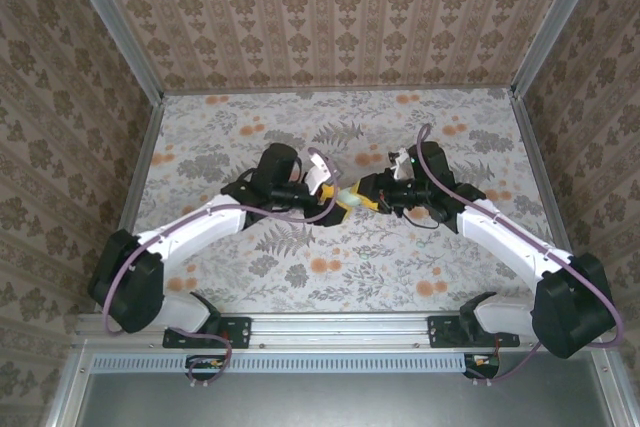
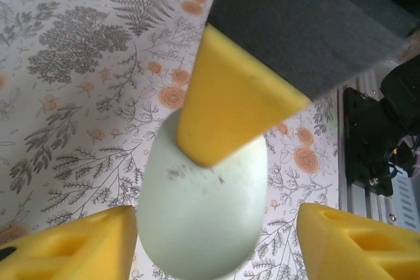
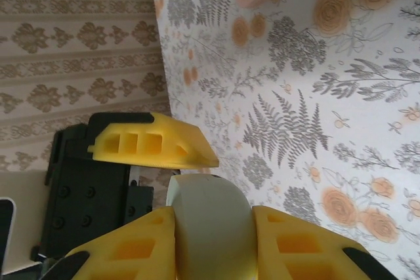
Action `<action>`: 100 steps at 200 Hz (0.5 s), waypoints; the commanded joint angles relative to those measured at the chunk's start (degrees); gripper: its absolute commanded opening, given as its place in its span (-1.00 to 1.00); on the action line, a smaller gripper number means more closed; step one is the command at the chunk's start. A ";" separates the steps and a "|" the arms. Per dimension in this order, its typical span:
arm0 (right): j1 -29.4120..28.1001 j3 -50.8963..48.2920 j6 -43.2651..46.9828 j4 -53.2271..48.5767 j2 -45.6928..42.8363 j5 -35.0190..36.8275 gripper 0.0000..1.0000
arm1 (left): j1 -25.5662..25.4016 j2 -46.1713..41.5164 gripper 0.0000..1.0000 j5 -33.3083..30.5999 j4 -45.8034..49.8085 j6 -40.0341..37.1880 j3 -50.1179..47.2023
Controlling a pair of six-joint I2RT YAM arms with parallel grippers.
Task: Insert the wireless bluetooth earbuds into the charging case
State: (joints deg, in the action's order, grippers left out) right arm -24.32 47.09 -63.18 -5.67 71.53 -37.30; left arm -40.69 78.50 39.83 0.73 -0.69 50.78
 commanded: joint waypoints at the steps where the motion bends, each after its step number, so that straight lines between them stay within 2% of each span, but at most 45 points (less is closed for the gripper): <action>1: -0.21 -0.55 -6.56 4.70 -1.04 -1.00 -0.61 | 2.31 -5.98 0.35 0.16 -8.90 3.85 -4.53; 26: -0.22 -0.27 -11.40 7.34 -1.43 -1.76 -0.62 | 4.42 -13.42 0.35 -0.05 -18.60 5.65 -12.04; 46: -0.21 0.50 -13.99 8.87 -1.30 -2.47 -0.62 | 4.88 -17.21 0.35 -1.27 -22.44 6.26 -15.55; 100: -1.98 2.38 -18.64 12.97 -0.73 -3.15 -0.63 | 4.92 -14.70 0.36 1.09 -30.45 10.84 -15.74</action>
State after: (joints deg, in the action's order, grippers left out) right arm -24.95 47.16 -77.34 3.25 71.53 -38.63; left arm -36.16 62.02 39.11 -21.71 6.37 35.20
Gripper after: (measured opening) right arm 0.259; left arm 0.674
